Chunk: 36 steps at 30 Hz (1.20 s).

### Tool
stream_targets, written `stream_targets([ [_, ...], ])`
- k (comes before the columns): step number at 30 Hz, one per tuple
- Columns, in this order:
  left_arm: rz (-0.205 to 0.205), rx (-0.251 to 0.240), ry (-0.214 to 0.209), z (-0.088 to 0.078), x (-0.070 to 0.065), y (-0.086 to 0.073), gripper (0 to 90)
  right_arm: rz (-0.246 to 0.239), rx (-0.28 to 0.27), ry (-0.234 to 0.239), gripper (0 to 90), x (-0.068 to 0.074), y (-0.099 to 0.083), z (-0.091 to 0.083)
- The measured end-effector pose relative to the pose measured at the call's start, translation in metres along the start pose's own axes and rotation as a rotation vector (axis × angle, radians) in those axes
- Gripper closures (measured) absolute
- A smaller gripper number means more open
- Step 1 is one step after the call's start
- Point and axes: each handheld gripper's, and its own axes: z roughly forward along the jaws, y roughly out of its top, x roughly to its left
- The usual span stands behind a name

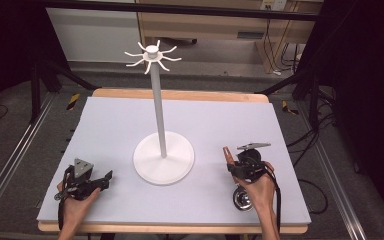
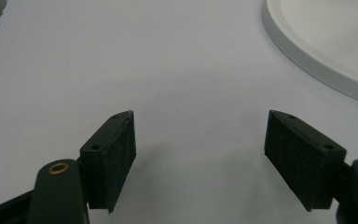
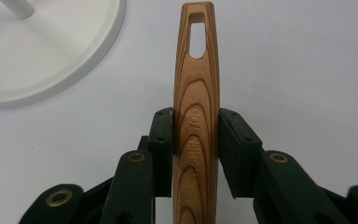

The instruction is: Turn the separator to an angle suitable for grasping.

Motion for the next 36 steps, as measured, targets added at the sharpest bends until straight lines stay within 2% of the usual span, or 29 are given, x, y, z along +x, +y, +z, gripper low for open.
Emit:
stream_targets([
  [13, -0.001, -0.001, 0.0, 0.0, 0.0, 0.0, 24.2, 0.009, -0.166, 0.03, 68.2, 0.0, 0.006, -0.028],
  [26, 0.0, -0.001, -0.001, 0.0, 0.0, 0.0, 24.3, 0.009, -0.264, 0.034, 68.2, 0.001, 0.014, -0.045],
  [36, -0.002, 0.002, -0.004, 0.0, 0.0, 0.0, 24.2, 0.009, -0.381, 0.065, 68.2, 0.002, 0.022, -0.066],
])
